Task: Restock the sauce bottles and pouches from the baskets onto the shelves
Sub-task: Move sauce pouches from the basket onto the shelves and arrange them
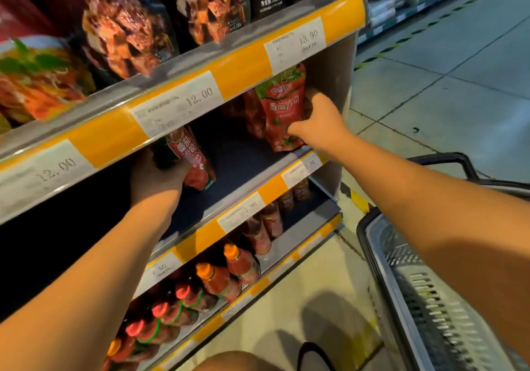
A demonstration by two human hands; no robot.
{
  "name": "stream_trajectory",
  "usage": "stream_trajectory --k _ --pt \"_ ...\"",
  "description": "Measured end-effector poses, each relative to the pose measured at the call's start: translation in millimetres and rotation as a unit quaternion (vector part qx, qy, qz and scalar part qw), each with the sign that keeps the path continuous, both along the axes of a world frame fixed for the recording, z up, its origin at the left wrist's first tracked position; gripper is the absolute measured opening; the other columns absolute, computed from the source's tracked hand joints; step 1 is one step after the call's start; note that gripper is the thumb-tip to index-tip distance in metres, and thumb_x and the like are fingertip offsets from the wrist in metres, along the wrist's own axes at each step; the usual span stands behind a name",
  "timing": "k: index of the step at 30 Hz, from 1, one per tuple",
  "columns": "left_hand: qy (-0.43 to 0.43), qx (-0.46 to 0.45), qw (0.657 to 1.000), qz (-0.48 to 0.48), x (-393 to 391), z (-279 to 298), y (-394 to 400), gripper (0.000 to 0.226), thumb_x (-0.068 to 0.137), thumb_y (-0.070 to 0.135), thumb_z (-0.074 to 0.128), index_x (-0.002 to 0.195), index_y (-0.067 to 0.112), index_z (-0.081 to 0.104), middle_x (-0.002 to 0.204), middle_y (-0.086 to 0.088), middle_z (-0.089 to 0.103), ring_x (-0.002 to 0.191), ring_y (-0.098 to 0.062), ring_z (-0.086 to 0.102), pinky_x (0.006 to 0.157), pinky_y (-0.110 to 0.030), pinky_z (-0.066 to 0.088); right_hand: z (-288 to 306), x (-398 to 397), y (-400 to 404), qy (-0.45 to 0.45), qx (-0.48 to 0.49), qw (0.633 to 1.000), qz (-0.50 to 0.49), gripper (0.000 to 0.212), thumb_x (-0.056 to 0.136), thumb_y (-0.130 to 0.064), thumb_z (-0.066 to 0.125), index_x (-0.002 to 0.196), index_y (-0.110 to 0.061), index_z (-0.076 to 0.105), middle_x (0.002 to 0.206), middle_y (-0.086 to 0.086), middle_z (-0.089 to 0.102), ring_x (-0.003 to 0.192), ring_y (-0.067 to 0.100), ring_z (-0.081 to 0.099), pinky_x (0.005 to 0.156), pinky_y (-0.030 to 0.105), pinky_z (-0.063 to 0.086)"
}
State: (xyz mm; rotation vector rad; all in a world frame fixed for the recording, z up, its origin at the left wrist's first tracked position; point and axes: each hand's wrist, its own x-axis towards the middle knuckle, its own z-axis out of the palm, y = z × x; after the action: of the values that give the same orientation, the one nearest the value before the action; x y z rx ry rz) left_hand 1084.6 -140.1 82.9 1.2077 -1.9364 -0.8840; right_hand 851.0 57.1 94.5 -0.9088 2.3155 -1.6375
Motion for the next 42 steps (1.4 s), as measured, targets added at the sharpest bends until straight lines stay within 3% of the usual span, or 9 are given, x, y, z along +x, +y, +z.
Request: stream_trajectory --k 4,10,13,18,20,23,26,37,42 --pt "0.051 0.017 0.997 -0.050 4.4 -32.1 -1.6 0.053 0.085 0.037 0.082 0.130 0.017 0.062 0.130 -0.002 0.068 0.115 -0.017 0.064 0.093 -0.029 0.046 -22.3 6.6 -0.2 0.033 0.050 0.998 -0.003 0.064 0.077 -0.020 0.087 0.130 -0.012 0.051 0.115 0.005 0.064 0.099 0.017 0.061 0.083 0.032 0.053" --pt "0.093 0.013 0.992 -0.083 6.8 -52.0 -11.4 0.050 0.092 0.043 0.073 0.135 0.024 0.056 0.131 0.007 0.066 0.119 -0.011 0.062 0.099 -0.028 0.047 -16.5 -4.1 -14.3 0.070 0.102 0.992 0.001 0.064 0.081 -0.001 0.072 0.140 -0.008 0.047 0.123 0.016 0.063 0.109 0.032 0.061 0.095 0.044 0.055" --pt "0.086 0.016 0.993 -0.083 8.5 -55.5 -12.0 0.051 0.092 0.047 0.072 0.136 0.028 0.055 0.131 0.010 0.065 0.109 0.001 0.062 0.086 -0.014 0.042 -13.1 -10.7 -22.1 0.071 0.121 0.990 0.005 0.063 0.086 0.005 0.066 0.145 -0.004 0.043 0.134 0.020 0.057 0.121 0.034 0.056 0.103 0.043 0.050" --pt "0.097 0.035 0.991 -0.083 9.5 -59.2 -12.2 0.052 0.091 0.050 0.072 0.137 0.033 0.053 0.119 0.021 0.063 0.090 0.030 0.053 0.079 -0.012 0.038 -19.8 -8.7 -32.0 0.006 0.095 0.995 -0.038 0.041 0.083 0.003 0.063 0.117 -0.015 0.051 0.095 0.001 0.055 0.078 0.014 0.049 0.066 0.014 0.045" --pt "0.103 0.037 0.990 -0.083 9.4 -59.8 -12.3 0.052 0.091 0.049 0.072 0.137 0.034 0.053 0.115 0.024 0.064 0.090 0.029 0.052 0.079 -0.012 0.038 -23.5 -1.5 -41.0 -0.034 0.076 0.995 -0.056 0.055 0.081 -0.004 0.071 0.130 -0.012 0.047 0.104 0.003 0.056 0.089 0.017 0.055 0.075 0.020 0.049" --pt "0.102 0.031 0.991 -0.085 8.6 -59.7 -11.7 0.051 0.092 0.047 0.072 0.138 0.034 0.053 0.106 0.030 0.061 0.087 0.036 0.049 0.077 -0.009 0.037 -22.7 15.0 -59.2 -0.051 0.053 0.991 -0.110 0.105 0.070 -0.034 0.091 0.154 -0.010 0.034 0.142 0.010 0.052 0.132 0.031 0.052 0.102 0.039 0.050" --pt "0.102 0.028 0.990 -0.092 9.0 -59.9 -12.3 0.053 0.092 0.046 0.071 0.140 0.033 0.052 0.117 0.023 0.062 0.089 0.032 0.051 0.079 -0.011 0.038 -20.6 27.3 -75.5 -0.035 0.016 0.981 -0.191 0.129 0.060 -0.049 0.095 0.161 -0.020 0.020 0.151 0.011 0.043 0.141 0.035 0.042 0.110 0.051 0.046" --pt "0.101 0.012 0.990 -0.093 10.5 -62.4 -15.4 0.055 0.091 0.050 0.071 0.140 0.036 0.051 0.118 0.024 0.063 0.094 0.032 0.052 0.080 -0.011 0.039 -31.9 19.5 -101.4 -0.021 0.012 0.967 -0.253 0.117 0.068 -0.043 0.091 0.159 -0.017 0.024 0.144 0.012 0.044 0.130 0.037 0.048 0.111 0.048 0.042" --pt "0.100 0.012 0.990 -0.095 10.6 -60.6 -14.1 0.056 0.090 0.051 0.072 0.140 0.035 0.052 0.132 0.015 0.062 0.104 0.005 0.059 0.080 -0.013 0.040 -27.9 16.3 -97.0 -0.055 0.010 0.973 -0.225 0.125 0.065 -0.045 0.093 0.161 -0.020 0.017 0.148 0.011 0.038 0.136 0.037 0.041 0.114 0.048 0.040"
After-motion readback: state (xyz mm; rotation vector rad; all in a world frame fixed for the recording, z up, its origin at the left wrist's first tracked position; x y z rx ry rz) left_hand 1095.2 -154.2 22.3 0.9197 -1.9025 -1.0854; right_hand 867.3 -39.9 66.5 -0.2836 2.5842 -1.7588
